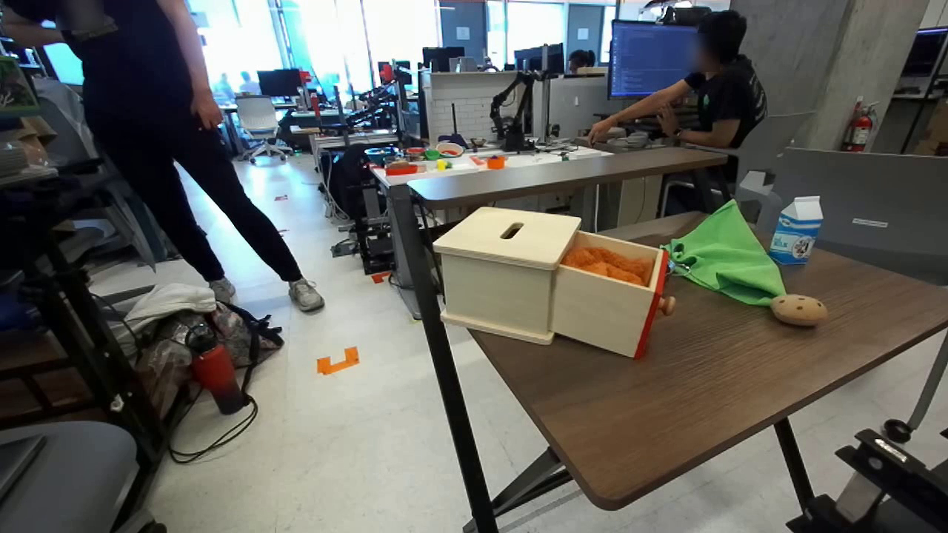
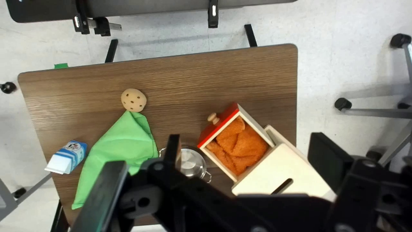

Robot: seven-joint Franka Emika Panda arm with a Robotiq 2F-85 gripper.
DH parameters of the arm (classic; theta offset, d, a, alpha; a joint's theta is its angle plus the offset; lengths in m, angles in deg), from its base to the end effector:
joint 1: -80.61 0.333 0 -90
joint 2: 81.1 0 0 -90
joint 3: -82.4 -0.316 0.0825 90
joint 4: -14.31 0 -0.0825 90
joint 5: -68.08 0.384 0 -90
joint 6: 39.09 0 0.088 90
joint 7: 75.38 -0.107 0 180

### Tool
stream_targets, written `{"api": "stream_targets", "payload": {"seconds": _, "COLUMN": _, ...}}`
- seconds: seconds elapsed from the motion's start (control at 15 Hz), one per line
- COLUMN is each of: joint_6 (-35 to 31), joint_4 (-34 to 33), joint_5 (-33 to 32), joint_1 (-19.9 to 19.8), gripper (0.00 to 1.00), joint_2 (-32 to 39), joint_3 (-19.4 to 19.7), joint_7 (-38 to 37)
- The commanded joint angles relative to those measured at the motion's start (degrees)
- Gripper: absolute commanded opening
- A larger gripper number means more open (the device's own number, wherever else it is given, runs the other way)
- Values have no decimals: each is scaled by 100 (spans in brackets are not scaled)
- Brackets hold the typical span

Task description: Move the milk carton to the left

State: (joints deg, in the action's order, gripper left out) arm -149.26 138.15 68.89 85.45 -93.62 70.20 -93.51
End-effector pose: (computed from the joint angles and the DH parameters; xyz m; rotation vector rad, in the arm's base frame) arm 0.4634 0.1479 0.4853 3.1026 -0.0458 -0.0214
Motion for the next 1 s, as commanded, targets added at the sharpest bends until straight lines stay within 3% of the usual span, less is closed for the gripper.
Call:
{"api": "stream_targets", "payload": {"seconds": 0.0, "joint_6": -129, "joint_4": -670, "joint_5": -323, "joint_1": -268, "gripper": 100, "joint_2": 806, "joint_3": 347, "joint_7": -235}}
{"api": "stream_targets", "payload": {"seconds": 0.6, "joint_6": -1913, "joint_4": -1368, "joint_5": -1458, "joint_1": -892, "gripper": 100, "joint_2": 2569, "joint_3": 1619, "joint_7": -575}}
{"api": "stream_targets", "payload": {"seconds": 0.8, "joint_6": -1748, "joint_4": -1909, "joint_5": -1300, "joint_1": -884, "gripper": 100, "joint_2": 3269, "joint_3": 1951, "joint_7": -939}}
{"api": "stream_targets", "payload": {"seconds": 0.87, "joint_6": -1899, "joint_4": -1378, "joint_5": -1279, "joint_1": -844, "gripper": 100, "joint_2": 2800, "joint_3": 1929, "joint_7": -619}}
{"api": "stream_targets", "payload": {"seconds": 0.93, "joint_6": -1899, "joint_4": -1532, "joint_5": -1272, "joint_1": -844, "gripper": 100, "joint_2": 3021, "joint_3": 2008, "joint_7": -709}}
